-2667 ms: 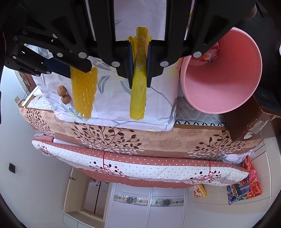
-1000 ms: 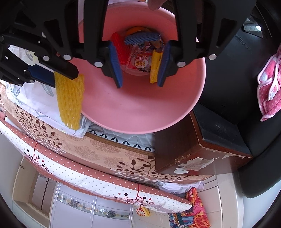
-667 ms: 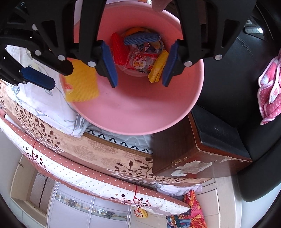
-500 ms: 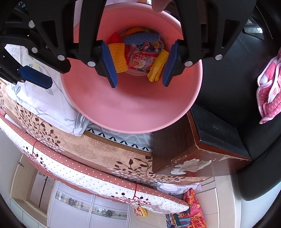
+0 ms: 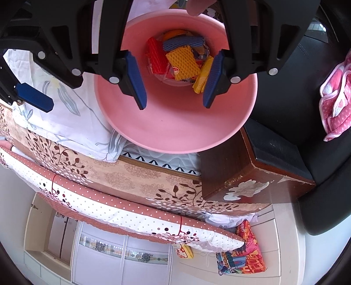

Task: Collect trash
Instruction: 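Withdraw both open grippers from the pink bin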

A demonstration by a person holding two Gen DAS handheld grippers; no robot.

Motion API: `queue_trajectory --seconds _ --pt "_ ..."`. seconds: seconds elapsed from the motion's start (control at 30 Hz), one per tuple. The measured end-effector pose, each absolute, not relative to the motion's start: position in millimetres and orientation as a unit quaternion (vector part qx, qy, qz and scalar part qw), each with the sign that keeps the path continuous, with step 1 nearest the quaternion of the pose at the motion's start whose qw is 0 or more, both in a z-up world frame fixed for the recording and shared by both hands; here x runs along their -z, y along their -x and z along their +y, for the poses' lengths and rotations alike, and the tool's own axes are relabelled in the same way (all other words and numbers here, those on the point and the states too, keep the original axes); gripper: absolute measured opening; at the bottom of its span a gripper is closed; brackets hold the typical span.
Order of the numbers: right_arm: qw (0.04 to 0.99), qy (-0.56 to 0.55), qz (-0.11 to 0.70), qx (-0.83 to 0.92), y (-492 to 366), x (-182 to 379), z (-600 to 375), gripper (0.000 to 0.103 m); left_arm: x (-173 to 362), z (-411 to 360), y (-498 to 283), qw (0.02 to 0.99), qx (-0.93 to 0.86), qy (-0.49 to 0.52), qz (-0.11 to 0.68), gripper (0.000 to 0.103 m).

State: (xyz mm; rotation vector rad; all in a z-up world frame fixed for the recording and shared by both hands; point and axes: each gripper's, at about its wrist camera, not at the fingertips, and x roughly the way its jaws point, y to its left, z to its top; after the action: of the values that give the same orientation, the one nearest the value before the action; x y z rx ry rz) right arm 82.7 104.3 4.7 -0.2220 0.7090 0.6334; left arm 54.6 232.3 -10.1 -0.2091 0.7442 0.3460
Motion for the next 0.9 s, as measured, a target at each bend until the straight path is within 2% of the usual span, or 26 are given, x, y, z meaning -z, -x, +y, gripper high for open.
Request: queue_trajectory --seconds 0.37,0.53,0.67,0.9 --pt "0.894 0.092 0.344 -0.272 -84 -1 87 0.067 7 218 -54 0.917 -0.158 0.09 0.355 0.053" --pt "0.904 0.082 0.333 -0.253 -83 -2 82 0.075 5 217 -53 0.919 -0.159 0.089 0.351 0.053" --pt "0.913 0.069 0.33 -0.232 -83 -2 77 0.077 4 215 -53 0.92 -0.157 0.087 0.348 0.053" --pt "0.92 0.061 0.329 -0.204 -86 -2 69 0.077 1 210 -52 0.924 -0.154 0.083 0.34 0.045"
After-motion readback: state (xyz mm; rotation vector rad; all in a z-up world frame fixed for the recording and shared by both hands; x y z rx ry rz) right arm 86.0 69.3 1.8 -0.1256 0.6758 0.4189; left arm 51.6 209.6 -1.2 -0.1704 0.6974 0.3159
